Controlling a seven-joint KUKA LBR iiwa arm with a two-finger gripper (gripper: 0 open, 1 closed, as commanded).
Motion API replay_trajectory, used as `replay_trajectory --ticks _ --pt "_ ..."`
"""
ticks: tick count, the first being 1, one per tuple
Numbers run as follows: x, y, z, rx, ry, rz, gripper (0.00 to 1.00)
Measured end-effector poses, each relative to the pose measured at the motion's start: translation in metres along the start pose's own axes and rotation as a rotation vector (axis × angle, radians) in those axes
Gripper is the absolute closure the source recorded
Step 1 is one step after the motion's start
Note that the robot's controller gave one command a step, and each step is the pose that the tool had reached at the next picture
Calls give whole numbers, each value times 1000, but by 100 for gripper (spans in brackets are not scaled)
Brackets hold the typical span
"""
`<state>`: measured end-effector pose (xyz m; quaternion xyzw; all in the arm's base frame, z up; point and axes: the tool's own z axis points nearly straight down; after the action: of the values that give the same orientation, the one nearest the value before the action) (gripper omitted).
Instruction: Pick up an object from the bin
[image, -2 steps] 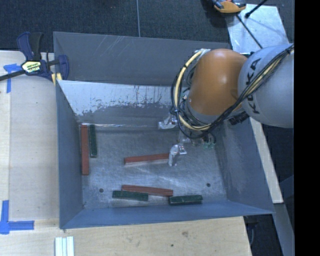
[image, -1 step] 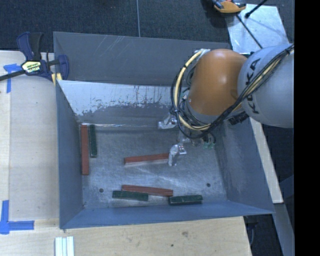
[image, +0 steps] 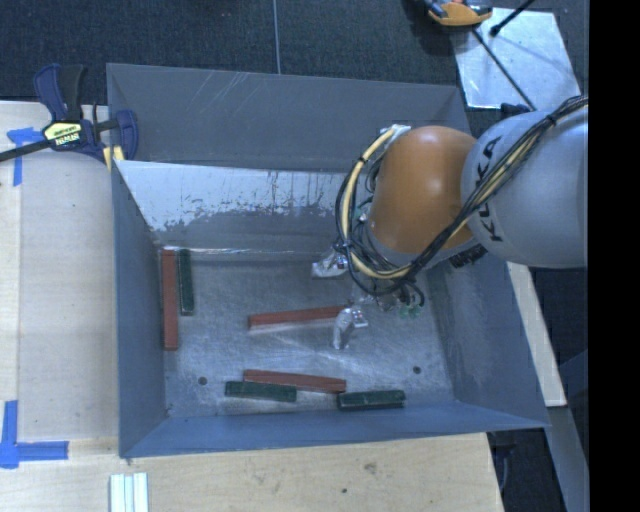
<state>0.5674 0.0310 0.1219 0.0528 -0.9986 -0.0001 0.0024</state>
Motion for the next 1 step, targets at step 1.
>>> replay_trajectory --ticks 1 --pt "-8 -3 44 1 -20 -15 100"
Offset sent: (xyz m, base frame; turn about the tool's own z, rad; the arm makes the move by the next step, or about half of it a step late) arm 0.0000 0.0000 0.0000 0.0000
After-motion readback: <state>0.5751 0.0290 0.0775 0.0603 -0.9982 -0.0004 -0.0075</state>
